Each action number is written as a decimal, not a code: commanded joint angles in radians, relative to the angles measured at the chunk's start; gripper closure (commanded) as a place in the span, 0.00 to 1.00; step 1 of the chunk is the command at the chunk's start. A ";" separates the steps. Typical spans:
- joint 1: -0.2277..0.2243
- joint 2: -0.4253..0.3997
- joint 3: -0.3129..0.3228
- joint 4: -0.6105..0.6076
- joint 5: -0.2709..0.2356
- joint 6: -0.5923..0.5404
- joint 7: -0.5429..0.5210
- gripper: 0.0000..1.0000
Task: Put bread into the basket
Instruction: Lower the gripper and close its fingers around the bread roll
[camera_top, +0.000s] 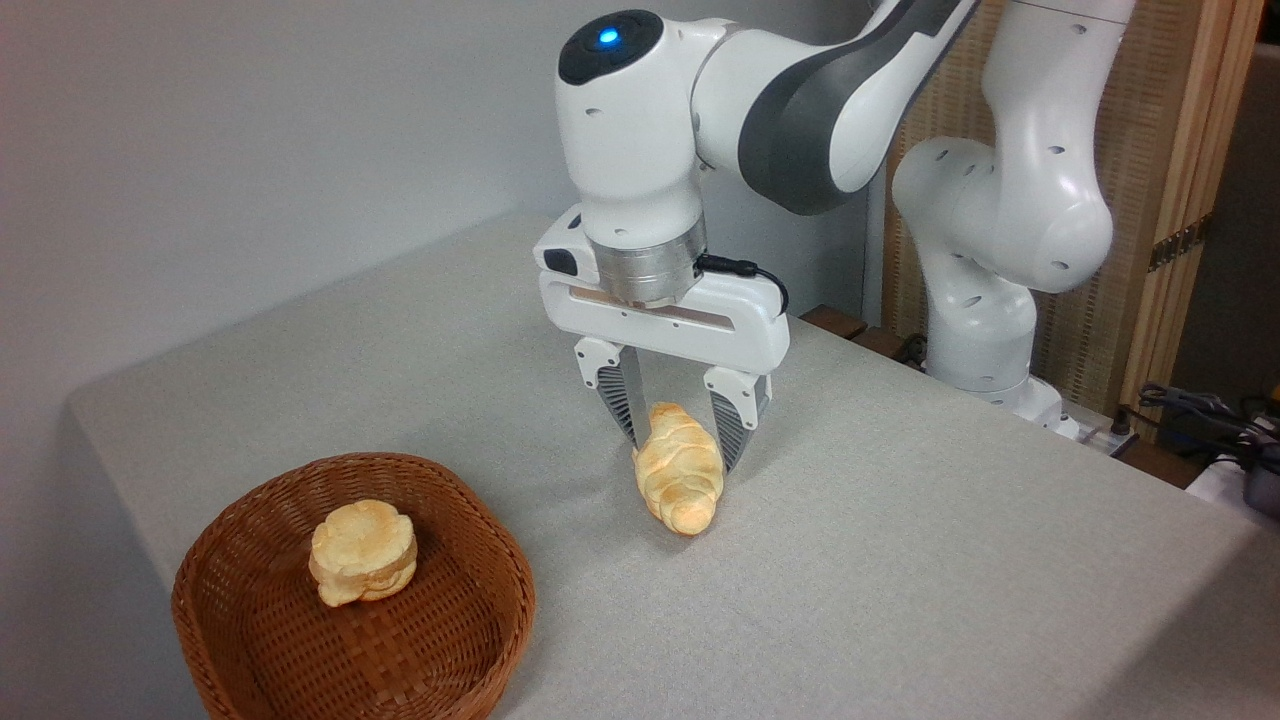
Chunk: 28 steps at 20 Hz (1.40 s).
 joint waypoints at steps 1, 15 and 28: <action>-0.039 -0.026 0.003 -0.035 0.017 0.034 -0.026 0.00; -0.073 0.063 -0.001 -0.032 0.106 0.095 -0.009 0.00; -0.093 0.069 -0.004 -0.029 0.137 0.083 0.023 0.71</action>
